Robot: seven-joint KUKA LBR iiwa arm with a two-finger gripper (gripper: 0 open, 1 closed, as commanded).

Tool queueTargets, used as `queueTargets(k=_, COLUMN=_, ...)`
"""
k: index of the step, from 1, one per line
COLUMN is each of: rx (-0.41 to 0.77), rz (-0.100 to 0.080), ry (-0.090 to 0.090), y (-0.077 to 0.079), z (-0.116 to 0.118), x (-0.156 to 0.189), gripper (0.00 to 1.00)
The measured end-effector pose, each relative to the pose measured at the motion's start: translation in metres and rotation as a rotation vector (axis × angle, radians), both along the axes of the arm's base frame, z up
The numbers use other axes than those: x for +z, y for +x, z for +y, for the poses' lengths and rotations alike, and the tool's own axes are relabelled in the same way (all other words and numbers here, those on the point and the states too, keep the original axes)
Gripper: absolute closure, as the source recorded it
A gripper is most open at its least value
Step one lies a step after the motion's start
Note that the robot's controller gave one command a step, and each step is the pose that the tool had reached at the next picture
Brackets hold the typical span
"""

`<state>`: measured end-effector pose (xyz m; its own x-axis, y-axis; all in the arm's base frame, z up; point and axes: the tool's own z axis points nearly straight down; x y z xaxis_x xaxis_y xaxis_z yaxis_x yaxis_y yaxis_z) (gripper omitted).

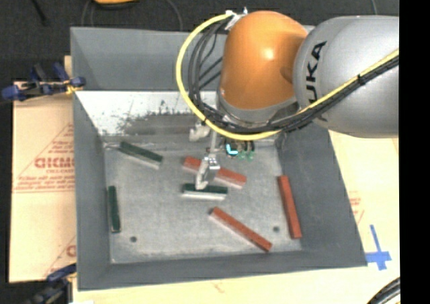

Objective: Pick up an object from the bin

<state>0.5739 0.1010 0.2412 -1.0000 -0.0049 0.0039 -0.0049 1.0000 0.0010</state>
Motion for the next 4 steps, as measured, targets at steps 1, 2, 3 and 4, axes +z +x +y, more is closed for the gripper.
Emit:
queueTargets(k=1, rx=-0.002, rz=-0.008, ry=0.001, y=0.001, z=0.0, x=0.004, gripper=0.0)
queueTargets(k=2, rx=0.025, rz=-0.015, ry=-0.001, y=0.004, z=-0.019, x=-0.047, gripper=0.0)
queueTargets(k=3, rx=-0.021, rz=-0.011, ry=0.001, y=-0.004, z=-0.025, x=-0.117, gripper=0.0)
queueTargets(k=4, rx=0.029, rz=-0.006, ry=0.001, y=0.022, z=-0.033, x=-0.157, gripper=0.0)
